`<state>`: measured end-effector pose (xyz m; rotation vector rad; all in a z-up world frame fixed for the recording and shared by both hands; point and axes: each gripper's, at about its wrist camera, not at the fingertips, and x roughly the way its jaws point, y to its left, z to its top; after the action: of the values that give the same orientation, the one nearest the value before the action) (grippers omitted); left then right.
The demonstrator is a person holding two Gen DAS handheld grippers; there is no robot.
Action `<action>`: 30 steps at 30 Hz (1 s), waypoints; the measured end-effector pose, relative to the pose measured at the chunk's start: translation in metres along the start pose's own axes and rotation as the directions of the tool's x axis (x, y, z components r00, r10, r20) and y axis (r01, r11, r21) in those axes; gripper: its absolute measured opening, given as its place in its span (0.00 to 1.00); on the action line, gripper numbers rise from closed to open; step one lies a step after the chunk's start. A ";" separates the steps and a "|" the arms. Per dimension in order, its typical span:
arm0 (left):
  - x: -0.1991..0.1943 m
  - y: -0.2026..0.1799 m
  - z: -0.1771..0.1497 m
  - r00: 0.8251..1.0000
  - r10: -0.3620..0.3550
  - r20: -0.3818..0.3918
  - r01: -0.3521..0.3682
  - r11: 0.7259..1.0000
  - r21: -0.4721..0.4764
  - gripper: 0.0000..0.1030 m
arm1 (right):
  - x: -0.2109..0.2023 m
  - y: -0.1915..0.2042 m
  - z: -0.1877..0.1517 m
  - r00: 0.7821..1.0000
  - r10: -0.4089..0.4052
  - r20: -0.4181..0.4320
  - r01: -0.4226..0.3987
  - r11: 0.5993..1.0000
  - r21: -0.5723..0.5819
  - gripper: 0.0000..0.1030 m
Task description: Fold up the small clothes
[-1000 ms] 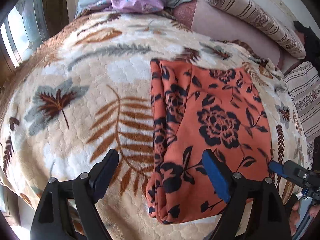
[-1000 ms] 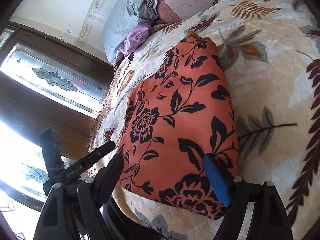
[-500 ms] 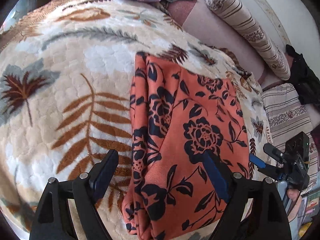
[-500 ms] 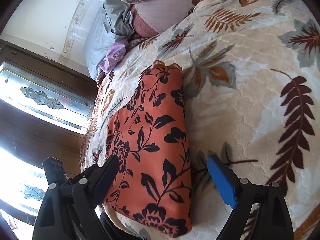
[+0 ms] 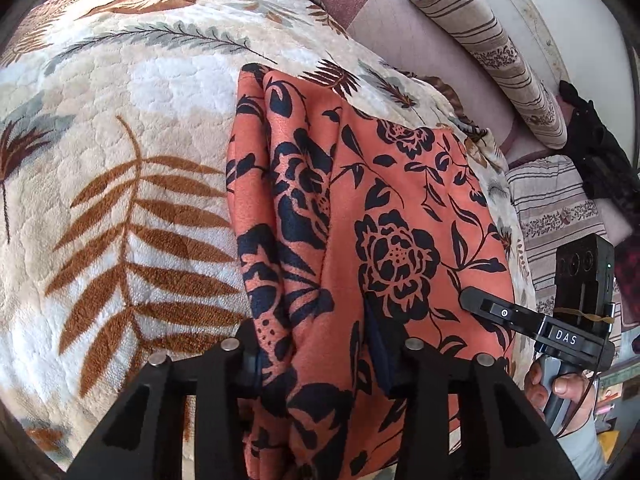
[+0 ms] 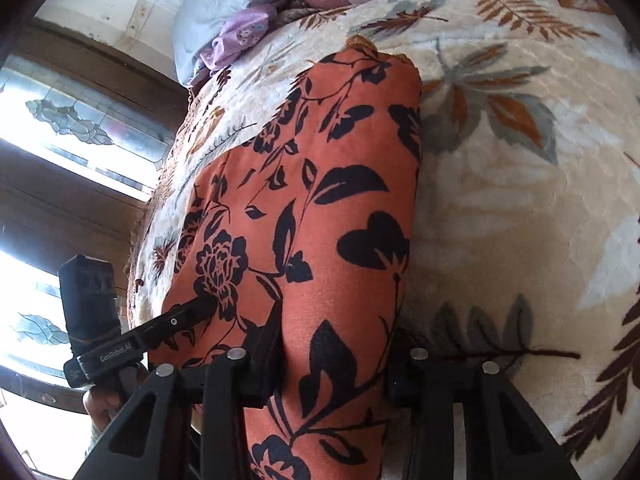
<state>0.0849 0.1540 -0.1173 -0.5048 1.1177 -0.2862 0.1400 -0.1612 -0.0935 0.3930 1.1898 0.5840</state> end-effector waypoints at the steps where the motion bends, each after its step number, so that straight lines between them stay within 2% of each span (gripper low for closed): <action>1: -0.002 0.000 0.000 1.000 -0.005 0.008 0.005 1.000 -0.007 0.34 | -0.005 0.006 0.001 1.000 -0.005 0.012 0.005 1.000 -0.020 0.37; 5: -0.015 -0.009 0.003 0.998 -0.037 0.051 0.038 0.999 -0.007 0.32 | -0.031 0.033 0.010 0.998 -0.008 0.068 0.015 0.994 -0.112 0.34; 9: -0.030 -0.046 0.018 0.990 -0.078 0.114 0.072 0.996 0.056 0.32 | -0.072 0.042 0.021 0.989 -0.003 0.148 0.027 0.987 -0.159 0.34; 13: -0.030 -0.095 0.038 0.980 -0.131 0.149 0.109 0.983 0.149 0.32 | -0.116 0.020 0.029 0.972 -0.004 0.237 0.038 0.990 -0.138 0.34; 17: 0.002 -0.139 0.055 0.983 -0.135 0.122 0.107 0.971 0.213 0.32 | -0.139 -0.023 0.035 0.958 -0.014 0.288 0.036 0.997 -0.073 0.34; 20: 0.037 -0.150 0.054 0.992 -0.109 0.066 0.093 0.972 0.216 0.34 | -0.132 -0.069 0.035 0.963 -0.030 0.268 0.024 0.999 0.025 0.35; 21: 0.055 -0.150 0.052 0.997 -0.075 0.024 0.069 0.975 0.211 0.41 | -0.125 -0.087 0.033 0.968 -0.042 0.247 0.024 0.997 0.072 0.37; 22: 0.076 -0.148 0.050 0.999 -0.025 -0.029 0.030 0.980 0.197 0.50 | -0.117 -0.105 0.031 0.973 -0.071 0.219 0.047 0.992 0.116 0.39; 24: 0.105 -0.138 0.043 0.991 0.078 -0.113 -0.059 0.985 0.165 0.55 | -0.098 -0.133 0.019 0.974 -0.178 0.141 0.149 0.969 0.195 0.51; 25: 0.106 -0.131 0.039 0.992 0.060 -0.114 -0.044 0.989 0.143 0.60 | -0.091 -0.143 0.011 0.972 -0.210 0.105 0.184 0.958 0.220 0.53; 27: 0.094 -0.124 0.034 0.995 0.053 -0.079 -0.043 0.991 0.127 0.64 | -0.096 -0.152 -0.002 0.976 -0.165 0.141 0.128 0.963 0.238 0.54; 30: 0.070 -0.127 0.030 0.995 0.097 -0.022 -0.092 0.981 0.170 0.65 | -0.119 -0.139 -0.004 0.954 -0.209 0.214 0.164 0.964 0.209 0.55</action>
<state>0.1455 0.0206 -0.0952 -0.2973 1.1320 -0.3032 0.1364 -0.3437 -0.0853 0.4900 1.0429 0.2514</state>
